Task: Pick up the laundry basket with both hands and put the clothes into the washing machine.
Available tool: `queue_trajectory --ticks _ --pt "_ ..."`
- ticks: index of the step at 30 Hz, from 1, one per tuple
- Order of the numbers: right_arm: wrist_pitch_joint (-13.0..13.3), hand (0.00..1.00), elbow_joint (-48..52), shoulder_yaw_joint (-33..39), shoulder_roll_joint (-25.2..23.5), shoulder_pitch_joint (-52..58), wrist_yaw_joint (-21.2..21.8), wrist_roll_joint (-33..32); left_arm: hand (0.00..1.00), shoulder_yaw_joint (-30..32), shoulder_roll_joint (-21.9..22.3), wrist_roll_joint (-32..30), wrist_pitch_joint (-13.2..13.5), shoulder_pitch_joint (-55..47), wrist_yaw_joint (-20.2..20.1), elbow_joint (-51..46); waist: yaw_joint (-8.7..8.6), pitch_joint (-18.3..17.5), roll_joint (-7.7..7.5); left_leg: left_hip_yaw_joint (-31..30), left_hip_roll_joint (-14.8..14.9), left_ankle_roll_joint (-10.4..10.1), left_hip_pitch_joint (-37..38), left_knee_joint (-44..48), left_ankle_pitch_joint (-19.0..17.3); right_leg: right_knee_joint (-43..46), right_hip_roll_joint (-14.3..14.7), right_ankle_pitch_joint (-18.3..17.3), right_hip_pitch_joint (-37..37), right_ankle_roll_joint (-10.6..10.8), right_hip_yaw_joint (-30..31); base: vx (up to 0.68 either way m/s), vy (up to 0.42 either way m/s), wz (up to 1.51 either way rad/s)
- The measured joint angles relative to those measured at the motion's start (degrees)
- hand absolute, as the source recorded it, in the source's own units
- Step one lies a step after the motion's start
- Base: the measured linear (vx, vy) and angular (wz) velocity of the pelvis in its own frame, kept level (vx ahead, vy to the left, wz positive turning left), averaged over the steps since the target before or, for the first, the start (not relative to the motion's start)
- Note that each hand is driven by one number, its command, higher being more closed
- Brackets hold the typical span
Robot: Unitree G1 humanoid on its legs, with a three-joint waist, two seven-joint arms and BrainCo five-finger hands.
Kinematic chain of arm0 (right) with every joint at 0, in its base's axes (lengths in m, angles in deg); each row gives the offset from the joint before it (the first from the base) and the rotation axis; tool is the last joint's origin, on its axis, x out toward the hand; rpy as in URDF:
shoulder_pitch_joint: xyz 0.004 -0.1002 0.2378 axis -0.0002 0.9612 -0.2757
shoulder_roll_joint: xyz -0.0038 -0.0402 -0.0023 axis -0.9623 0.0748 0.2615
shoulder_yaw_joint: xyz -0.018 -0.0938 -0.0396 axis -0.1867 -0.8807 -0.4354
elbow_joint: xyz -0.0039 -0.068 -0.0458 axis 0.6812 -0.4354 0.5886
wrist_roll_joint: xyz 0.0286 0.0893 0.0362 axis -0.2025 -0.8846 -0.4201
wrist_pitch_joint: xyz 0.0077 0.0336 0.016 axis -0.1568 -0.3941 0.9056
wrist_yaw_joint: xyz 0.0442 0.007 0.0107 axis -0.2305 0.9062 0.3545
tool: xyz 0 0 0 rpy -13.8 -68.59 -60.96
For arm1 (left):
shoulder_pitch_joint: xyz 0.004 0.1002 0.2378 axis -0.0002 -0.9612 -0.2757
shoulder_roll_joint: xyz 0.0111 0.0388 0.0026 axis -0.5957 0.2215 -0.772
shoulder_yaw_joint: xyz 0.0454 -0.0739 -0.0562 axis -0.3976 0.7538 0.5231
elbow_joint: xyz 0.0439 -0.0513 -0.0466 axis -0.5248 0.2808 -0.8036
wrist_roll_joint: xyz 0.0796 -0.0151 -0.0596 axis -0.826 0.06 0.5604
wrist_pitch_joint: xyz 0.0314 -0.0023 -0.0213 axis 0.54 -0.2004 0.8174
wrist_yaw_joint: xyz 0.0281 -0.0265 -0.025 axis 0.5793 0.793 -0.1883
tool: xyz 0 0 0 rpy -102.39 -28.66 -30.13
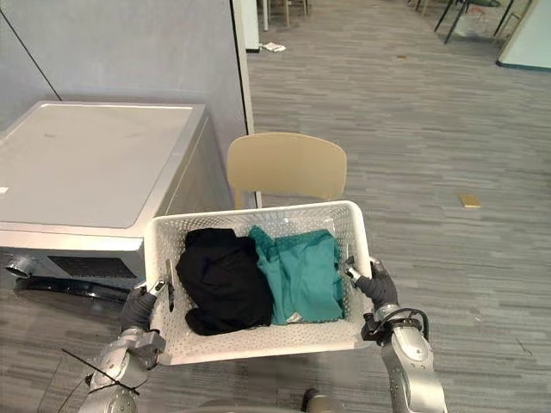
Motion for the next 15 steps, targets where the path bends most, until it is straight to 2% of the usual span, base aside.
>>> queue_trajectory --ticks 4,6,10,11,13,15 --pt "-0.1 1.0 -7.7 -0.7 -0.1 -4.4 -0.2 -0.9 1.0 -0.5 -3.1 0.0 0.0 6.3 -0.4 7.7 -0.04 -0.9 0.13 0.2 -0.5 0.8 -0.7 -2.0 2.0 -4.7 0.2 2.4 0.2 0.4 1.3 0.06 0.015 -0.15" --pt "-0.4 1.0 -12.3 -1.6 0.4 -6.2 -1.1 -2.0 1.0 -1.7 -4.7 0.0 -0.1 7.7 -0.6 11.1 -0.01 -0.8 0.18 0.5 -0.9 0.5 -1.5 -1.9 2.5 -7.7 0.1 4.4 0.5 0.6 1.9 0.02 0.035 -0.19" --pt "-1.6 1.0 -26.7 -2.8 1.4 -12.3 -1.4 -2.5 1.0 -4.4 -6.8 0.0 -1.0 12.4 -0.9 21.4 0.02 -0.7 0.32 1.1 -1.0 0.9 -1.4 -2.9 2.7 -9.9 0.3 6.5 0.8 0.9 2.6 -0.01 0.032 -0.1" --pt "-1.8 1.0 -30.8 -3.5 1.8 -14.7 -1.9 -2.6 1.0 -5.0 -7.1 0.0 -1.1 15.1 -0.8 25.4 0.01 0.0 0.36 1.6 -1.1 1.5 -1.5 -3.6 3.3 -10.8 0.2 7.5 0.7 0.8 2.9 -0.08 0.034 -0.12" --pt "-2.0 1.0 -34.6 -4.1 2.1 -17.9 -2.4 -2.6 1.0 -5.6 -8.3 0.0 -1.3 19.0 -0.8 29.9 -0.16 1.9 0.5 1.6 -1.1 1.6 -2.3 -3.8 3.4 -11.6 0.3 8.8 0.0 1.1 3.0 -0.14 0.023 -0.07" --pt "-2.1 1.0 -36.6 -4.4 2.1 -20.6 -3.0 -3.2 1.0 -5.6 -9.0 0.0 -1.3 23.1 -0.7 33.0 -0.17 3.9 0.56 1.7 -1.3 2.6 -4.0 -4.0 4.1 -11.8 0.3 10.1 -1.7 1.0 3.0 -0.14 -0.005 -0.02"
